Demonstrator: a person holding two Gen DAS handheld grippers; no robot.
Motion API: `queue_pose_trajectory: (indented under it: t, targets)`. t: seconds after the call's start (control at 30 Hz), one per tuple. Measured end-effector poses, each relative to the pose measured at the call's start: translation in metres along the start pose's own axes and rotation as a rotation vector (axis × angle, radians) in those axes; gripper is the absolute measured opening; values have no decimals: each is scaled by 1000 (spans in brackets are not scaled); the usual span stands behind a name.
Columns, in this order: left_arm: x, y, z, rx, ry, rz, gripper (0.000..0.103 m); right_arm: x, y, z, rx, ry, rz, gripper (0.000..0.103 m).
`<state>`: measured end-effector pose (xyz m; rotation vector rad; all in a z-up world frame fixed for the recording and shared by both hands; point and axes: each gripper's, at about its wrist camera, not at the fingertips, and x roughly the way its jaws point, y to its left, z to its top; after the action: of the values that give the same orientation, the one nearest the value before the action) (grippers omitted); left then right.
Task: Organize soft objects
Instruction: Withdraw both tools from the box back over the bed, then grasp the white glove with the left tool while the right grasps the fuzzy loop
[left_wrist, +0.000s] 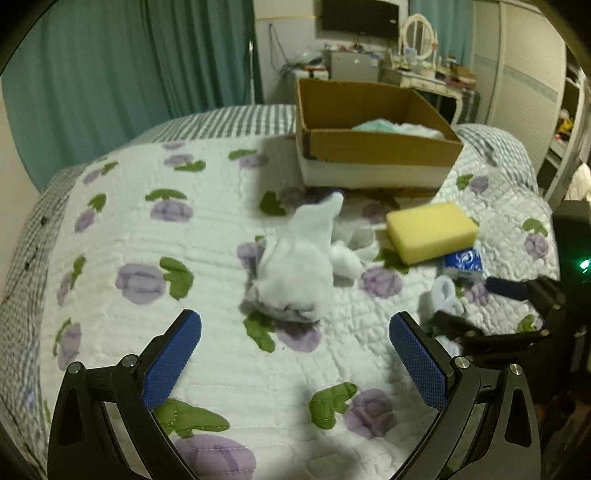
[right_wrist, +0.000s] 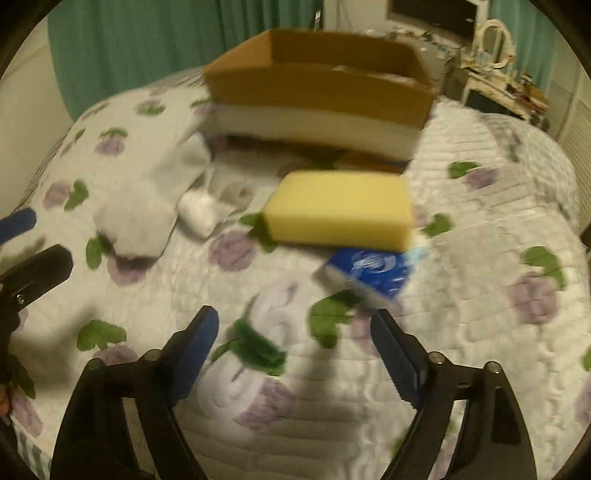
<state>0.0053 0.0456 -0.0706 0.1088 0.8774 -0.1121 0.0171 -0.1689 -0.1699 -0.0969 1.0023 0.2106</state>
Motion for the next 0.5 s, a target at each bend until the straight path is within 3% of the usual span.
queue_pose_trajectory:
  t: [0.1, 0.17, 0.2, 0.33, 0.5]
  targets:
    - [3, -2, -1, 8, 10, 1, 103, 19, 9, -2, -23, 60, 51, 65]
    - [3, -3, -1, 11, 14, 5, 103, 26, 12, -1, -30, 90, 72, 40]
    - [2, -2, 0, 9, 15, 7, 103, 28, 13, -1, -38, 95, 79, 35]
    - [-4, 1, 5, -14, 15, 9, 103, 9, 12, 4, -63, 42, 128, 31]
    - [-16, 2, 21, -31, -5, -6, 103, -31, -1, 30, -89, -55, 111, 30]
